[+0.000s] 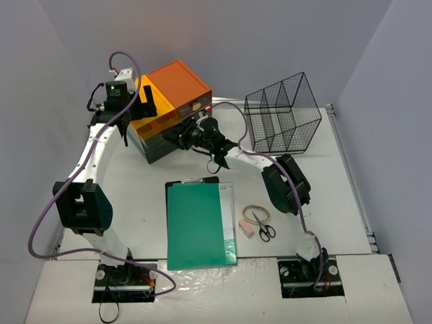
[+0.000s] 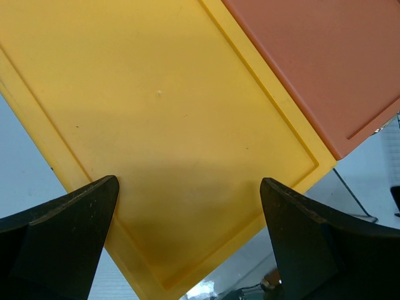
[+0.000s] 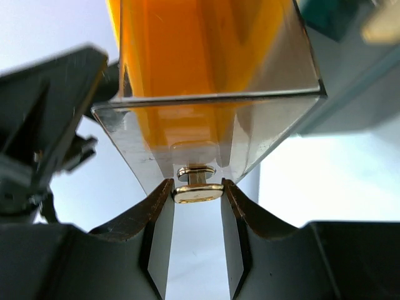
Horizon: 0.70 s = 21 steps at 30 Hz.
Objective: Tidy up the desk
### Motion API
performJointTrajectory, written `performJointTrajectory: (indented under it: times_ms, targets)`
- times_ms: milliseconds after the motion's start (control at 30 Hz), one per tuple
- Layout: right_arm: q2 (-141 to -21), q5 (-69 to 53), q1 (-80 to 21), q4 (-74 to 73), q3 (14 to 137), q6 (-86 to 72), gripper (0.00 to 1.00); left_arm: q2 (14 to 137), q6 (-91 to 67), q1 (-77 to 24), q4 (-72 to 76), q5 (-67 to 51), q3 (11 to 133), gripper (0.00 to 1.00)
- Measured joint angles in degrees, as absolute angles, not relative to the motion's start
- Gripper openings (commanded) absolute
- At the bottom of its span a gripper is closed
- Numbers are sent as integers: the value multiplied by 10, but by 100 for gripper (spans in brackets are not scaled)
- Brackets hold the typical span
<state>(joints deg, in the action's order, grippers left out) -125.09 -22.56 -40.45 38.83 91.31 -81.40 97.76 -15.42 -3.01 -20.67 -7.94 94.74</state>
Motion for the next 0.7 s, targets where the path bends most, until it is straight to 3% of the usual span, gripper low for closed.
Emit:
performJointTrajectory:
  times_ms: [300,433,700]
  targets:
    - [-1143,-223,-406,292,817,-761,0,978,-155,-30,-207,-79,947,97]
    - [-1129,-216,-409,273,807,-747,7,978,-155,-30,-207,-79,947,97]
    - [-1127,-213,-414,249,816,-714,55,977,-156,-30,-207,-79,947,97]
